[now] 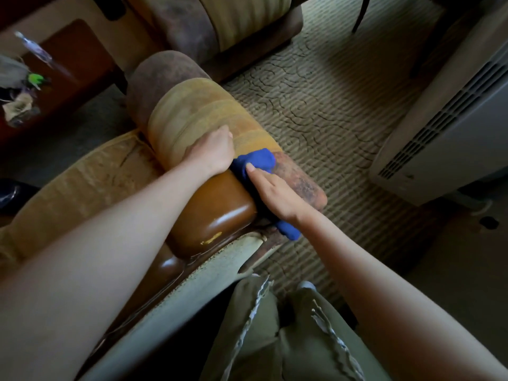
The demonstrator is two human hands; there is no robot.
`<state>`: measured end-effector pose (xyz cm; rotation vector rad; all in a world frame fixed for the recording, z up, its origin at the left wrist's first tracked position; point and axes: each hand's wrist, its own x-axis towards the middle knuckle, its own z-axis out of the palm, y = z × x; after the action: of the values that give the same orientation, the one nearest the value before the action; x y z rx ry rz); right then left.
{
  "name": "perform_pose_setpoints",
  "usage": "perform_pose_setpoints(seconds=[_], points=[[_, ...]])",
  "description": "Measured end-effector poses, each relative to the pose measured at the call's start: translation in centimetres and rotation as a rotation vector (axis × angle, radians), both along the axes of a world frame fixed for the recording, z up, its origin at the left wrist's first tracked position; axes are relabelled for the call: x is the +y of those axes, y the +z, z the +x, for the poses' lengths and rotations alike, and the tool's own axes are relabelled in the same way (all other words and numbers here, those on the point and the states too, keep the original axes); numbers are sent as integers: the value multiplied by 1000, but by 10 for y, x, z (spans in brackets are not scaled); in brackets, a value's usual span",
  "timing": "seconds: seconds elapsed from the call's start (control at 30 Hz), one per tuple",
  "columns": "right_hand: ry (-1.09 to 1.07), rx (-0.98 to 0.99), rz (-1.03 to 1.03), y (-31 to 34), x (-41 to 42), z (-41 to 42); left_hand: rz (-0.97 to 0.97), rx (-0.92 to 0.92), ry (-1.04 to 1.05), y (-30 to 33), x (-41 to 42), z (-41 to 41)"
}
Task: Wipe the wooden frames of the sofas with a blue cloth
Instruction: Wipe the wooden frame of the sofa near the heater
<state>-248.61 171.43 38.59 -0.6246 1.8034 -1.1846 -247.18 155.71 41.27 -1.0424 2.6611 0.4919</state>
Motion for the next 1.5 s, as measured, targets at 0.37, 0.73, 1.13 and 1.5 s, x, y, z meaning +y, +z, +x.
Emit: perform_pose_setpoints(seconds=[0.37,0.73,1.13,1.5], points=[[-78,56,3,-1,-24,-1,117,57,38,0,-6,-4],[61,-49,222,-42,-55,-48,98,87,51,0,-9,-1],[357,-204,29,-54,-86,-71,-107,32,111,-6,-1,2],[329,-333,261,-106,-82,-79,-387,-109,67,-8,5,2]])
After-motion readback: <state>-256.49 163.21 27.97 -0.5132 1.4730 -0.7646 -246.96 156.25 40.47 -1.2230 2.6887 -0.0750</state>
